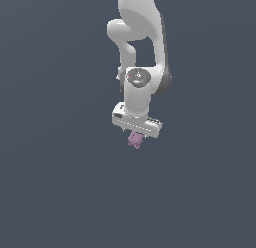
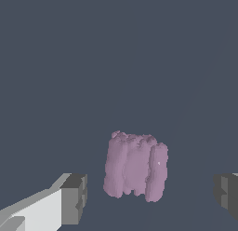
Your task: Pick up the object and move it to a goal position.
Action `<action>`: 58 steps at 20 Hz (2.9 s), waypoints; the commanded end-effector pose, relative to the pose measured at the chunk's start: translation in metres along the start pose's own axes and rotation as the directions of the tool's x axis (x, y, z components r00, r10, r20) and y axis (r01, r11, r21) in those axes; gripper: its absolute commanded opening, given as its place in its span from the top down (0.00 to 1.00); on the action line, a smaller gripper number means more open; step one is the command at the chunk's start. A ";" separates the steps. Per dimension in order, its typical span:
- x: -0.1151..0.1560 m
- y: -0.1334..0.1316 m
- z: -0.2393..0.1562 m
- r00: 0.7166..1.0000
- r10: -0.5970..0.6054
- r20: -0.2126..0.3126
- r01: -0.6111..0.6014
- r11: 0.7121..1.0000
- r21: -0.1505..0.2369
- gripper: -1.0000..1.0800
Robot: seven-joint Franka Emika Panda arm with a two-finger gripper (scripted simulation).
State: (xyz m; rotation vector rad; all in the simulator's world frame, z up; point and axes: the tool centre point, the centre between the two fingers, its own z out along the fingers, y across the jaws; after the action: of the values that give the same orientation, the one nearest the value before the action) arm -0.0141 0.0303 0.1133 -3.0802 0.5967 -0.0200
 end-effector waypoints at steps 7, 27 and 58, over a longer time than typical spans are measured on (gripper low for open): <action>-0.011 -0.003 0.019 0.994 0.107 0.009 -0.107 0.994 -0.006 0.04; -0.014 -0.002 0.068 0.992 0.124 0.011 -0.124 0.992 -0.008 0.04; -0.014 -0.067 0.007 0.992 0.124 0.010 -0.124 0.992 -0.008 1.00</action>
State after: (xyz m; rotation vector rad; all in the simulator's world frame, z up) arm -0.0052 0.0878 0.0956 -3.0417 0.7878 -0.0003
